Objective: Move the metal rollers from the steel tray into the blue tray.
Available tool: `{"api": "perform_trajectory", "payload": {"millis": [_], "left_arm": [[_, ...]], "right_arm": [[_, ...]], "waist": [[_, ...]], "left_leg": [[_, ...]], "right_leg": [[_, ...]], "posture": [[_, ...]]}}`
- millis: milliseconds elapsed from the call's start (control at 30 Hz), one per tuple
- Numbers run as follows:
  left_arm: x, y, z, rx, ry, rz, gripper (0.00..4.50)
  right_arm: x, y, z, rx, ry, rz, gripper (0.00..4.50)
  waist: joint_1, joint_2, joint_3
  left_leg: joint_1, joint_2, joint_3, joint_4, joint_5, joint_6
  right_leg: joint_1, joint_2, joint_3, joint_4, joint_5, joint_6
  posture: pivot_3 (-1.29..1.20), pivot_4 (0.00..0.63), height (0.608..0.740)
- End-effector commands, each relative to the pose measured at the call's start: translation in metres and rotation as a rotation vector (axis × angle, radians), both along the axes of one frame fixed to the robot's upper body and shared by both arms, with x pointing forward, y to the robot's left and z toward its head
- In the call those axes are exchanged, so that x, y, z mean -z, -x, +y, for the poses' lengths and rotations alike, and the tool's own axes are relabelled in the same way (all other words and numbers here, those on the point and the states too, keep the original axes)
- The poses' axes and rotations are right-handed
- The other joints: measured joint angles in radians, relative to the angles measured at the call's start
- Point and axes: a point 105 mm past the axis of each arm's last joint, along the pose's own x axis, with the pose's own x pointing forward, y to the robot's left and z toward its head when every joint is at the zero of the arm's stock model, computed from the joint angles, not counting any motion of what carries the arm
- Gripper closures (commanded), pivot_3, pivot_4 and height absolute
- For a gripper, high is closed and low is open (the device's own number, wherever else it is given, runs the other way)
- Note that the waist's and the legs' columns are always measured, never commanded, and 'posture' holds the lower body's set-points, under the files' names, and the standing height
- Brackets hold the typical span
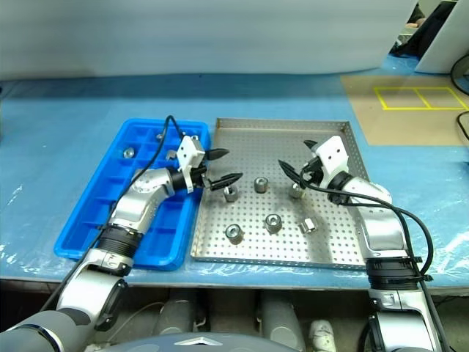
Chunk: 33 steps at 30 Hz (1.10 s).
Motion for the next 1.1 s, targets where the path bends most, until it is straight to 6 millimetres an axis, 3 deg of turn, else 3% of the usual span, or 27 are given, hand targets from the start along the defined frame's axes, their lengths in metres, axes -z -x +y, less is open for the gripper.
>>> {"api": "perform_trajectory", "payload": {"millis": [33,400,867,967,1100], "left_arm": [[-0.015,0.001,-0.003,0.027,-0.009,-0.056,0.02],[-0.014,0.003,-0.002,0.058,-0.072,-0.048,0.02],[-0.005,0.004,-0.015,0.245,-0.420,0.077,0.02],[0.002,0.000,-0.018,0.252,-0.489,0.079,0.02],[0.031,0.000,-0.016,0.280,-0.672,0.034,0.02]], "right_arm": [[-0.012,0.001,-0.002,0.007,-0.008,-0.051,0.06],[-0.008,0.000,-0.002,0.032,0.016,-0.061,0.06],[0.000,0.002,-0.003,0.061,-0.002,-0.027,0.06],[0.002,0.004,-0.003,0.067,-0.002,-0.025,0.06],[0.001,0.005,-0.003,0.077,-0.006,-0.029,0.06]], "waist": [[0.000,0.000,0.000],[0.000,0.000,0.000],[-0.001,0.001,0.000],[-0.002,0.001,0.000],[-0.004,0.002,0.000]], "left_leg": [[0.000,0.000,0.000,0.000,0.000,0.000],[0.000,0.000,0.000,0.000,0.000,0.000],[0.001,0.000,0.000,0.000,0.000,0.000],[0.001,0.000,0.000,0.000,0.000,0.000],[0.001,0.000,0.000,0.000,0.000,0.000]], "right_leg": [[0.000,0.000,0.000,0.000,0.000,0.000],[0.000,0.000,0.000,0.000,0.000,0.000],[0.000,0.000,0.001,0.001,0.000,0.000],[0.000,0.000,0.001,0.002,0.000,0.000],[0.000,0.000,0.000,0.001,0.000,0.000]], "posture": [[-0.27,0.150,0.740],[-0.28,0.150,0.740],[-0.31,0.150,0.740],[-0.32,0.150,0.740],[-0.34,0.150,0.740]]}}
